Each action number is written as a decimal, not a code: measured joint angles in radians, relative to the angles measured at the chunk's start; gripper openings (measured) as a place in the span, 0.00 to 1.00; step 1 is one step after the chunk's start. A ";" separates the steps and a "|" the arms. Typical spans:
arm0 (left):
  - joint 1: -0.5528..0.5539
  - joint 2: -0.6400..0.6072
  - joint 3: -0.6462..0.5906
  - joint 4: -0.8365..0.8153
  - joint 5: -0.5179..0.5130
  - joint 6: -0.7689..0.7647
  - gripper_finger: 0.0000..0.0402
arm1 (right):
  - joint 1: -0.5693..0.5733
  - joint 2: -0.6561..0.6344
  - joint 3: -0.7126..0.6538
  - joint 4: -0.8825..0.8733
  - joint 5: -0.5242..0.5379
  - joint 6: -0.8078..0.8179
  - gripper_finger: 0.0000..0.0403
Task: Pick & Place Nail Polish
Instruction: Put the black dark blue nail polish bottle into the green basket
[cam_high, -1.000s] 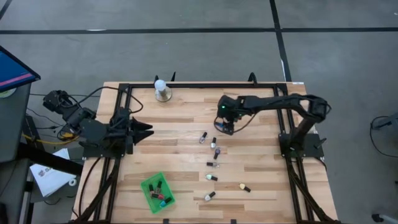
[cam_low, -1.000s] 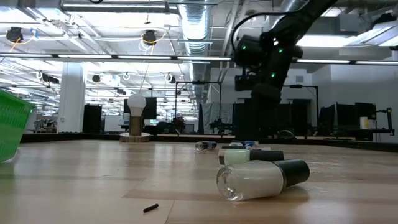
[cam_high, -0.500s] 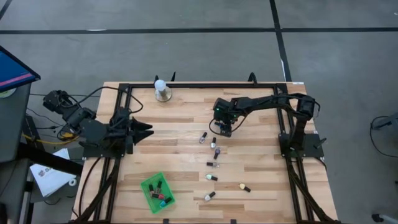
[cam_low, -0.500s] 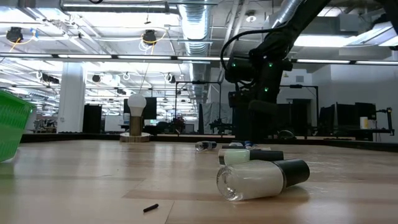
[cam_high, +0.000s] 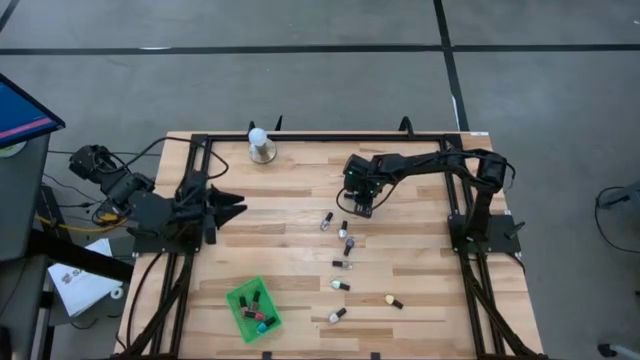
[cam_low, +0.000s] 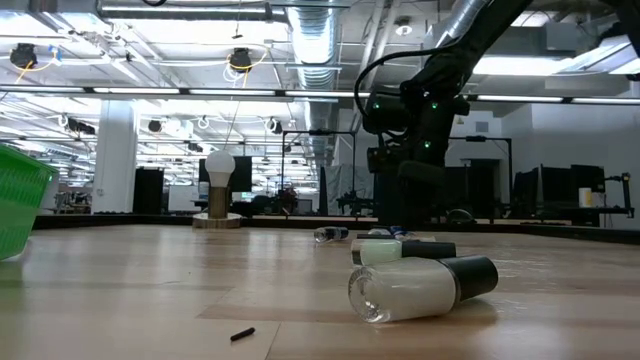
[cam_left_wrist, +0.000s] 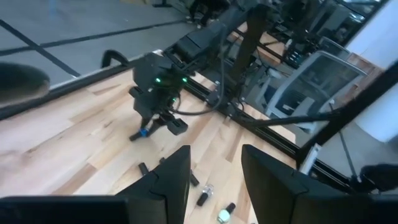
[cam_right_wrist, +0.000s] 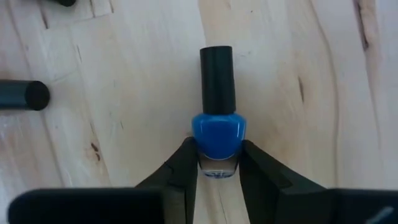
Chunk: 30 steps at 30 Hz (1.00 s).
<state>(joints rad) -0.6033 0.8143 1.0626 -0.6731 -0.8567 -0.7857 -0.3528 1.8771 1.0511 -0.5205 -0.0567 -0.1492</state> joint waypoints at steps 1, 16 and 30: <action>0.000 0.000 0.000 0.000 -0.014 0.000 0.35 | 0.003 -0.003 0.003 -0.004 0.000 0.000 0.20; 0.047 0.018 0.000 0.000 -0.136 0.117 0.46 | 0.039 -0.351 0.067 0.134 -0.163 0.211 0.01; 0.128 0.019 0.000 -0.022 0.193 0.155 0.67 | 0.143 -0.381 0.066 0.102 -0.128 0.326 0.12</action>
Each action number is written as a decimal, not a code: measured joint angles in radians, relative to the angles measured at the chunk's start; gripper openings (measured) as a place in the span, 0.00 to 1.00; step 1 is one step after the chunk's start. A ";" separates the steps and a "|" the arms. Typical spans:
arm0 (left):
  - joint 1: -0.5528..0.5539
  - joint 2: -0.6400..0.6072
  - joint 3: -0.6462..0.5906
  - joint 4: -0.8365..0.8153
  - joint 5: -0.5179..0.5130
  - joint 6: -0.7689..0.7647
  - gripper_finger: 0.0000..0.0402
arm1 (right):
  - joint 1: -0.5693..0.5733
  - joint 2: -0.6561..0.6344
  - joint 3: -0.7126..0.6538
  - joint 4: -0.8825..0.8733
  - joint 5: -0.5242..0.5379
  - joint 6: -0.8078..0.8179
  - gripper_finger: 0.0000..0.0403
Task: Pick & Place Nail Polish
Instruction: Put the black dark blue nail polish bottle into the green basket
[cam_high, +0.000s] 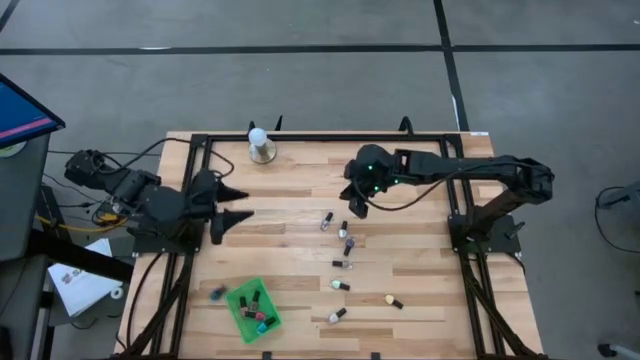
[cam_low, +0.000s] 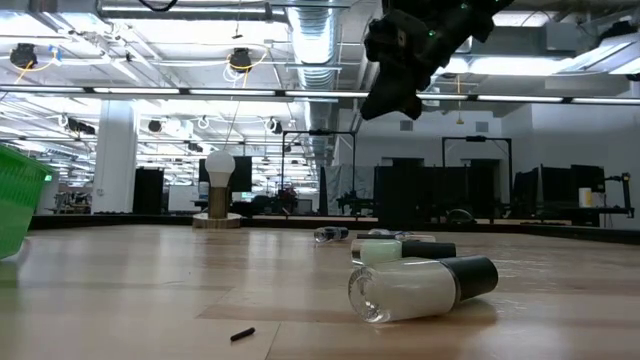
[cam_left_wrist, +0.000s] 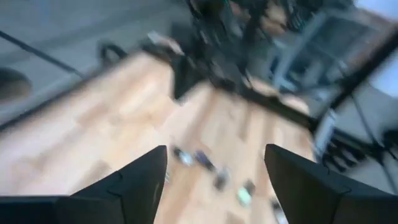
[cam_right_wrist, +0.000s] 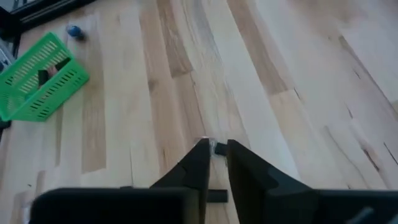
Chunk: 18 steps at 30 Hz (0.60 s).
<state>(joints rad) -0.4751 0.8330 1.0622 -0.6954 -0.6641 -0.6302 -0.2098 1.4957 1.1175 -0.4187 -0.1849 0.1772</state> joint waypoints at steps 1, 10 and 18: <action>0.000 0.000 0.000 -0.028 0.054 -0.015 0.67 | 0.009 0.000 0.000 -0.001 0.001 0.000 0.14; -0.057 0.117 0.000 -0.444 0.564 -0.282 0.64 | 0.048 -0.011 0.001 -0.081 0.001 0.051 0.27; -0.224 0.237 0.000 -0.493 0.608 -0.406 0.64 | 0.054 -0.003 0.002 -0.106 0.001 0.060 0.31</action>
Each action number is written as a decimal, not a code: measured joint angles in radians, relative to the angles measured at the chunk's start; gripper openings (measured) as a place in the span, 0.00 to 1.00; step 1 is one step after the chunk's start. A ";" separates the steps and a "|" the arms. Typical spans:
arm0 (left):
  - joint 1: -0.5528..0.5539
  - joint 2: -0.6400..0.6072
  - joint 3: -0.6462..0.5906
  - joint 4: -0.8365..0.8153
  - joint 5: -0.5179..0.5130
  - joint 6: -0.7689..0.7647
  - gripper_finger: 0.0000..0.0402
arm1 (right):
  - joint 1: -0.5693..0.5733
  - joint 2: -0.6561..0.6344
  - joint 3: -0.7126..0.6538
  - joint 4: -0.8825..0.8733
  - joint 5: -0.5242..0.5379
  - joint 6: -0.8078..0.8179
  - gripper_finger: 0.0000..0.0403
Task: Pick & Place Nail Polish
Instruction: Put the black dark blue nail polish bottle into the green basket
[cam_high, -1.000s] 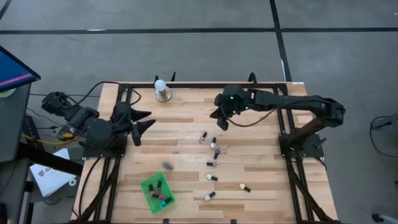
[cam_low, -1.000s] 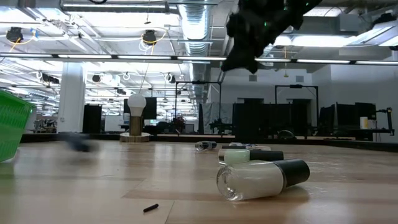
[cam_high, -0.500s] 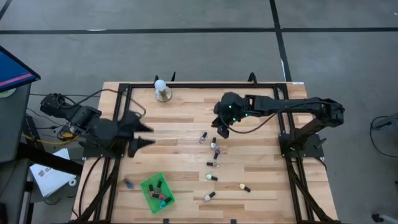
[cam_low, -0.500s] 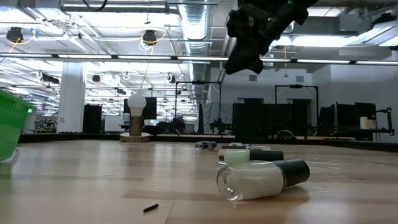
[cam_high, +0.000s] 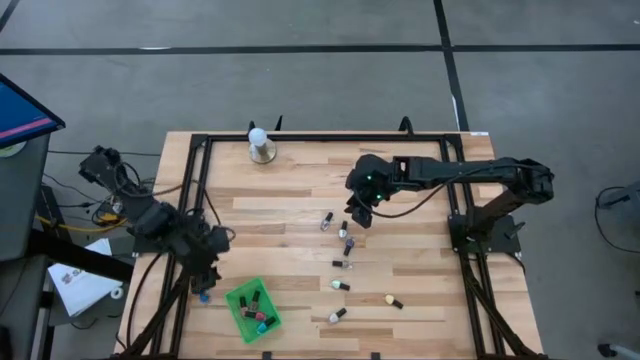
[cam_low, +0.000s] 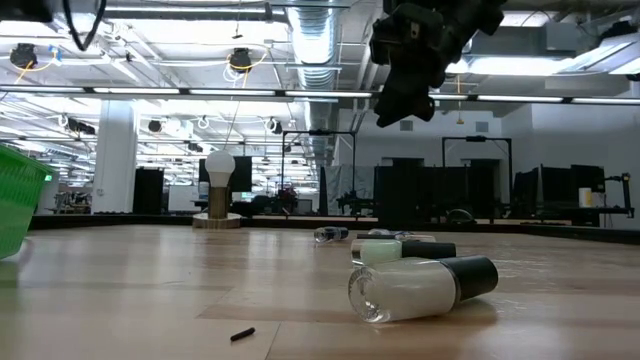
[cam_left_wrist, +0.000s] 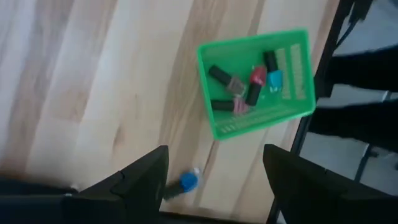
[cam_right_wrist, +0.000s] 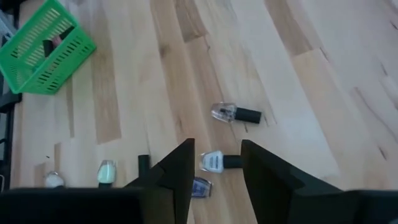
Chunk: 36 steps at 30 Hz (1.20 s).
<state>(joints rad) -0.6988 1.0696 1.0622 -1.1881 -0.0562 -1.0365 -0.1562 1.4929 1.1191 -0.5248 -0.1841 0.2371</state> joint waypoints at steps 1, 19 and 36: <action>-0.024 0.014 0.000 0.000 -0.006 -0.016 0.64 | 0.000 0.000 0.000 -0.002 0.001 0.000 0.31; -0.330 0.045 -0.303 0.294 -0.014 -0.469 0.67 | 0.006 0.000 0.000 0.001 0.001 0.000 0.31; -0.384 0.046 -0.450 0.397 -0.018 -0.445 0.67 | 0.013 0.000 0.000 0.001 0.001 0.018 0.30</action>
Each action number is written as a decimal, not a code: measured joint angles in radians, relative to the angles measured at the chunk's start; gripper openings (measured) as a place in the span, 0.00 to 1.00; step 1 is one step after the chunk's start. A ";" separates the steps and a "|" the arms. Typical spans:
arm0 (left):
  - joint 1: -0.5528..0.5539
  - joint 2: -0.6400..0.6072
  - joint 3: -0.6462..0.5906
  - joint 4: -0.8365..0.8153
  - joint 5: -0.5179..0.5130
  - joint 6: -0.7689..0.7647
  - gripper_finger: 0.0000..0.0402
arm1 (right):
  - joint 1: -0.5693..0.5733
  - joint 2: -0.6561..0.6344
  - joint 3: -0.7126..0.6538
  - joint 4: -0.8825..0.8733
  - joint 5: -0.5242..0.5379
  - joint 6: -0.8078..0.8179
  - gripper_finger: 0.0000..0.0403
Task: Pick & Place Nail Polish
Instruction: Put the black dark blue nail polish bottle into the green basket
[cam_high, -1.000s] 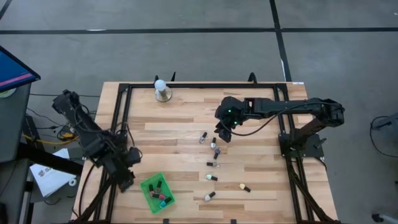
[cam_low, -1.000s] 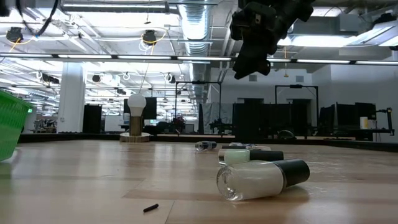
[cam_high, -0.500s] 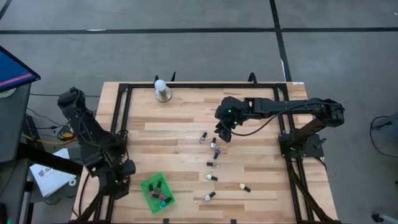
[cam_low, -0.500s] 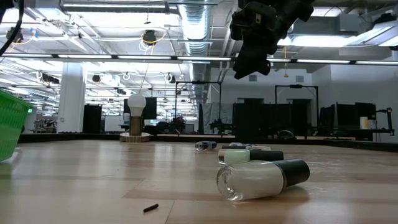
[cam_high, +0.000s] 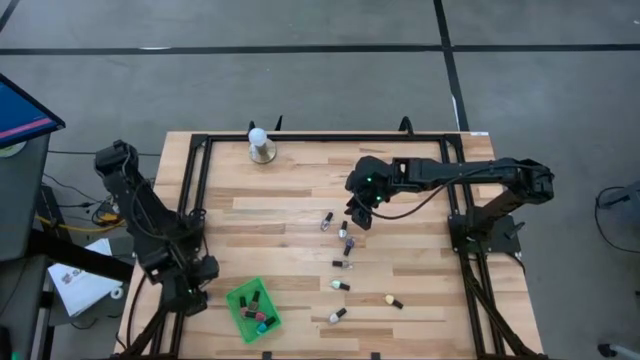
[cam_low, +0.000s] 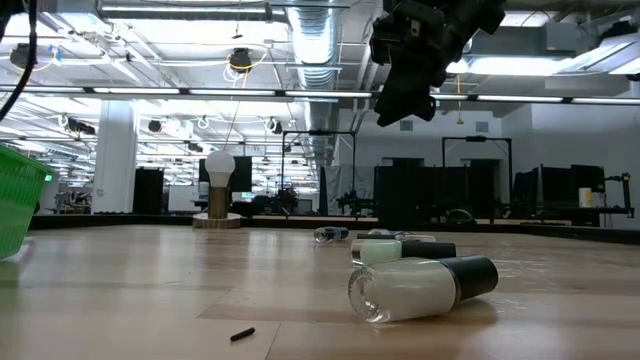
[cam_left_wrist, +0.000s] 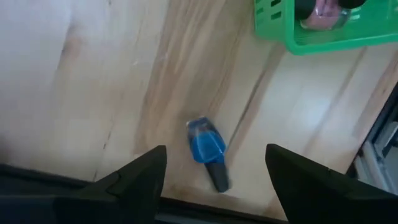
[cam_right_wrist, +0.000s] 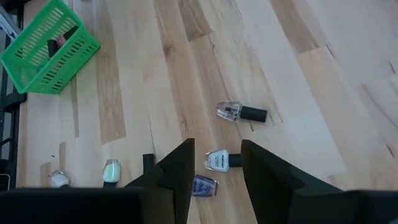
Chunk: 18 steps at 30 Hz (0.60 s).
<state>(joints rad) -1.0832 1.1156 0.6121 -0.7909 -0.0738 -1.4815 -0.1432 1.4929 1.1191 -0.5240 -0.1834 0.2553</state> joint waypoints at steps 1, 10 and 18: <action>0.000 0.000 -0.010 0.016 0.000 0.004 0.67 | 0.000 0.000 0.000 0.000 0.000 0.000 0.31; 0.001 0.000 -0.094 0.093 0.007 -0.038 0.67 | 0.000 0.000 0.000 0.000 0.000 0.008 0.31; 0.001 0.000 -0.101 0.121 0.041 0.009 0.67 | 0.000 0.000 0.000 0.000 0.000 0.008 0.30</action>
<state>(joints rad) -1.0824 1.1156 0.5114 -0.6695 -0.0332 -1.4724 -0.1432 1.4925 1.1191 -0.5240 -0.1833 0.2638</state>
